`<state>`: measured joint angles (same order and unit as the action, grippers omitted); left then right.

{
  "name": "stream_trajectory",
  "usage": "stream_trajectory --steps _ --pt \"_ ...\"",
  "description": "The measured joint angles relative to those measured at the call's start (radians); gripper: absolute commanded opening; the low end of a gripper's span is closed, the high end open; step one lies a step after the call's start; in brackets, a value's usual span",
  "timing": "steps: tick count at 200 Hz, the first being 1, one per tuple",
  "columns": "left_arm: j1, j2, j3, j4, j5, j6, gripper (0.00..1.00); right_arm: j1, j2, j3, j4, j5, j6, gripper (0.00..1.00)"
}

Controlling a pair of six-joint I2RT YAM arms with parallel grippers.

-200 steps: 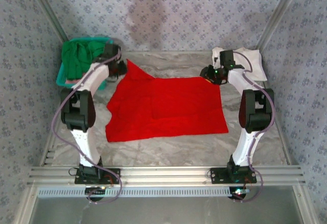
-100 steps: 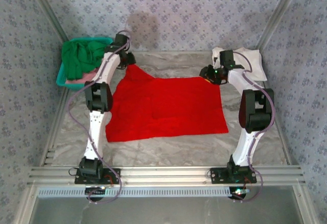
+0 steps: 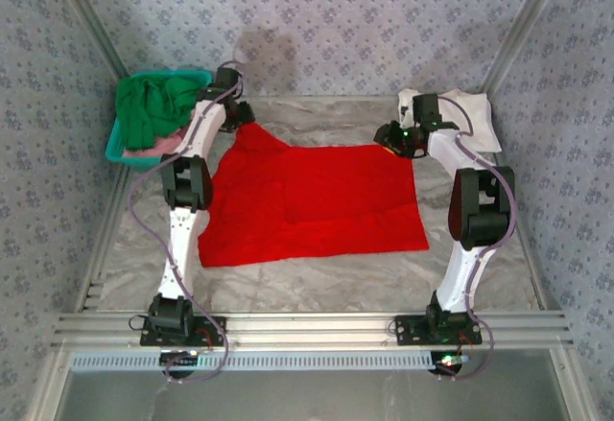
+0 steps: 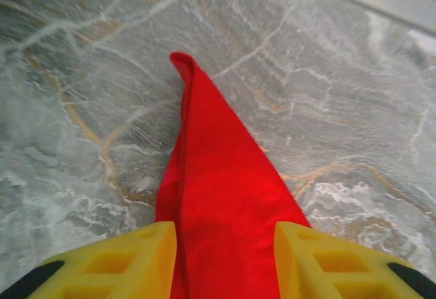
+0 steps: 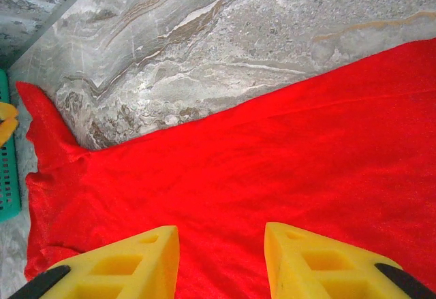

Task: Fold and stack the t-shirts

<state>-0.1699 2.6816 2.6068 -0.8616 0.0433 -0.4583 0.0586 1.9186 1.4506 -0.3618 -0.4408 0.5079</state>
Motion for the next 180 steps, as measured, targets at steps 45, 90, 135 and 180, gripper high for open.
stream_trajectory --steps 45,90,135,180 --pt "0.000 0.039 0.000 0.004 0.021 -0.007 0.32 0.000 0.000 0.000 0.000 -0.002 0.000 0.40" --pt "0.000 0.040 0.000 0.026 0.035 -0.017 0.20 0.000 0.000 0.000 0.000 -0.002 0.000 0.40" --pt "0.000 0.040 0.006 0.024 0.039 -0.017 0.30 0.000 0.002 0.000 0.000 -0.003 0.000 0.40" --pt "0.000 0.040 0.016 0.023 0.030 -0.008 0.14 0.000 0.018 0.002 0.000 -0.006 0.000 0.40"
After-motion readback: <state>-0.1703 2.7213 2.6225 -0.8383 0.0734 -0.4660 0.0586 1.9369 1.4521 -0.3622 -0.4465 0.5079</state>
